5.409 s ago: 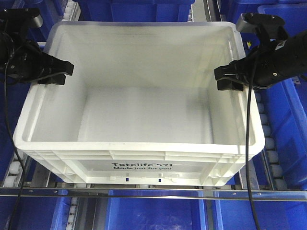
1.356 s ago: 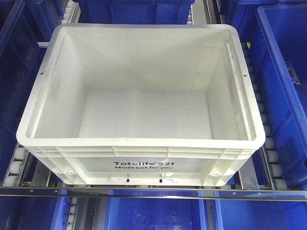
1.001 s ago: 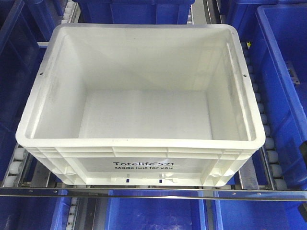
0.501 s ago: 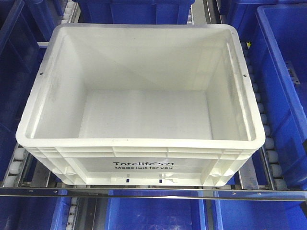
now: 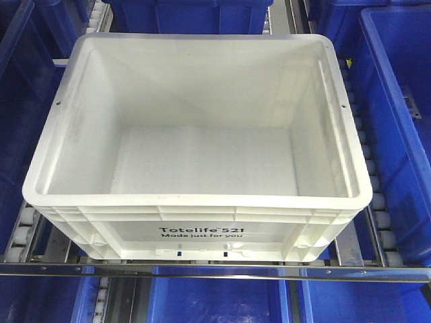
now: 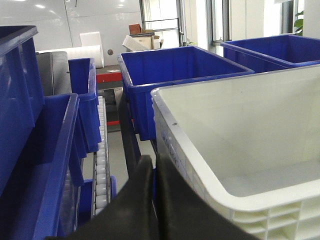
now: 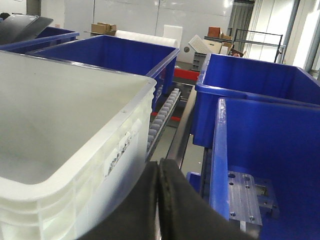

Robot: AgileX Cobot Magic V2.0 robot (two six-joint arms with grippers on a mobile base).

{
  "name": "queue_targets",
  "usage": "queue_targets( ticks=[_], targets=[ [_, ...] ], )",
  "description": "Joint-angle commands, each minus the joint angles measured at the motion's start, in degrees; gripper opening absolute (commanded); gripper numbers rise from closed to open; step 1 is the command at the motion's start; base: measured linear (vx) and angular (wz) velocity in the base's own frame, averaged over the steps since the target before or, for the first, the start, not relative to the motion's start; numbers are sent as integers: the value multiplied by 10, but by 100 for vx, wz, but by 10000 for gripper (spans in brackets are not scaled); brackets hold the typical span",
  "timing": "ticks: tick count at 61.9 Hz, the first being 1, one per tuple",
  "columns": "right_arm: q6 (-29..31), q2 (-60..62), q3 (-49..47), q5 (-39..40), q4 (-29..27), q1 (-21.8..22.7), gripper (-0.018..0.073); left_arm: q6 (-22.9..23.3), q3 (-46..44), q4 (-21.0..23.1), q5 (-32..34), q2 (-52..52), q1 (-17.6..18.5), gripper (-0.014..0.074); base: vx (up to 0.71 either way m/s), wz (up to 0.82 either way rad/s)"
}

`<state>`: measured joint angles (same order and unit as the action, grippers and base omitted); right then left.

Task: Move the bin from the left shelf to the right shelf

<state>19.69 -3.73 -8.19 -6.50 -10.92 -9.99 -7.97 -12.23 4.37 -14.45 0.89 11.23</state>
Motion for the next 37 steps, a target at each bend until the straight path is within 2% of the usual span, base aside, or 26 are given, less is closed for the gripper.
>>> queue_targets(
  ticks=[1,37],
  targets=[
    [0,-10,-16,40,0,1,-7,1,-13,2,46,4,4,-9,0,0],
    [0,-10,-16,40,0,1,-7,0,-13,1,47,4,3,-8,0,0]
  ],
)
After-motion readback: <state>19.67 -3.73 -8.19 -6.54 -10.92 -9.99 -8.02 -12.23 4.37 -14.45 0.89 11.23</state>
